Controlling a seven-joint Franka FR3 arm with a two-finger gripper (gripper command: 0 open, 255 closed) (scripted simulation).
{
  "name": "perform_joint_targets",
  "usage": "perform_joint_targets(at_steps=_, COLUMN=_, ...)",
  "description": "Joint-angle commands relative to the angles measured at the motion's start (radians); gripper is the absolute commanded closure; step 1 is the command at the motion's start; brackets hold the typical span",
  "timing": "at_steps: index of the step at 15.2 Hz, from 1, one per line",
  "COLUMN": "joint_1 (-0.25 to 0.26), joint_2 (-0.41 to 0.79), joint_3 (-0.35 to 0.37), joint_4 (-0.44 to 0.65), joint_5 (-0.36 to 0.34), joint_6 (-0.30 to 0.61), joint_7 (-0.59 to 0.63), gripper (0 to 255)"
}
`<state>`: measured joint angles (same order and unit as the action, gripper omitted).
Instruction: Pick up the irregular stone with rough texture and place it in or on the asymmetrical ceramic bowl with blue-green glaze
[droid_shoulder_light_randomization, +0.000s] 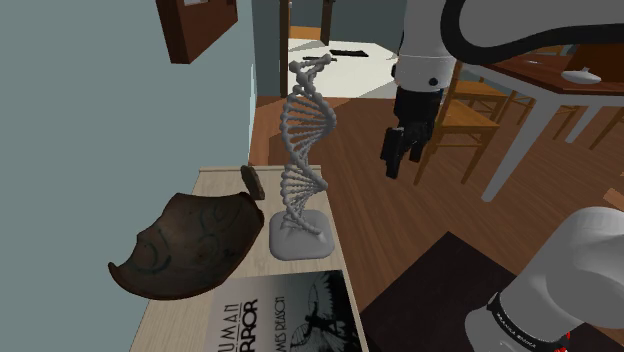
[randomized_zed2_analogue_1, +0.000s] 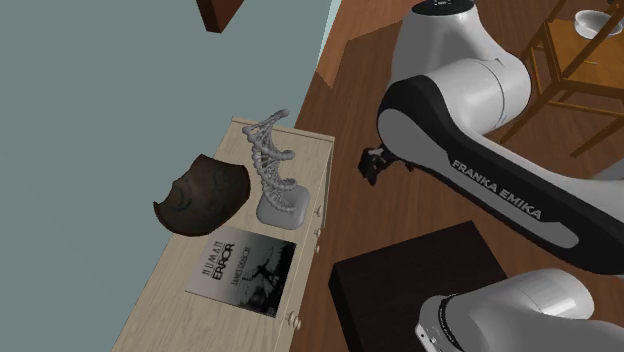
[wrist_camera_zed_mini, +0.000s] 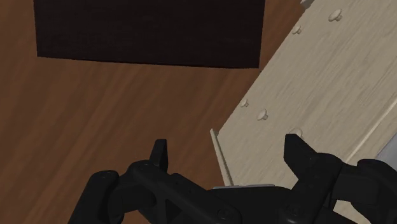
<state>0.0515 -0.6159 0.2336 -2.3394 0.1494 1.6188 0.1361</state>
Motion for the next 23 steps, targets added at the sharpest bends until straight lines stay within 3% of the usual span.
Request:
perform_joint_targets(at_steps=1, joint_1=0.0, joint_2=0.051, joint_3=0.034, joint_4=0.031, joint_5=0.022, joint_6=0.038, joint_7=0.057, gripper=0)
perform_joint_targets(at_steps=7, joint_1=-0.004, joint_2=0.218, joint_3=0.137, joint_4=0.149, joint_5=0.052, joint_6=0.14, joint_7=0.228, gripper=0)
perform_joint_targets(at_steps=12, joint_1=-0.01, joint_2=0.378, joint_3=0.216, joint_4=0.281, joint_5=0.028, joint_6=0.211, joint_7=0.379, gripper=0)
perform_joint_targets(at_steps=18, joint_1=0.001, joint_2=0.598, joint_3=0.289, joint_4=0.484, joint_5=-0.065, joint_6=0.264, joint_7=0.573, gripper=0)
perform_joint_targets(at_steps=23, joint_1=0.045, joint_2=0.778, joint_3=0.313, joint_4=0.674, joint_5=-0.169, joint_6=0.268, joint_7=0.717, gripper=0)
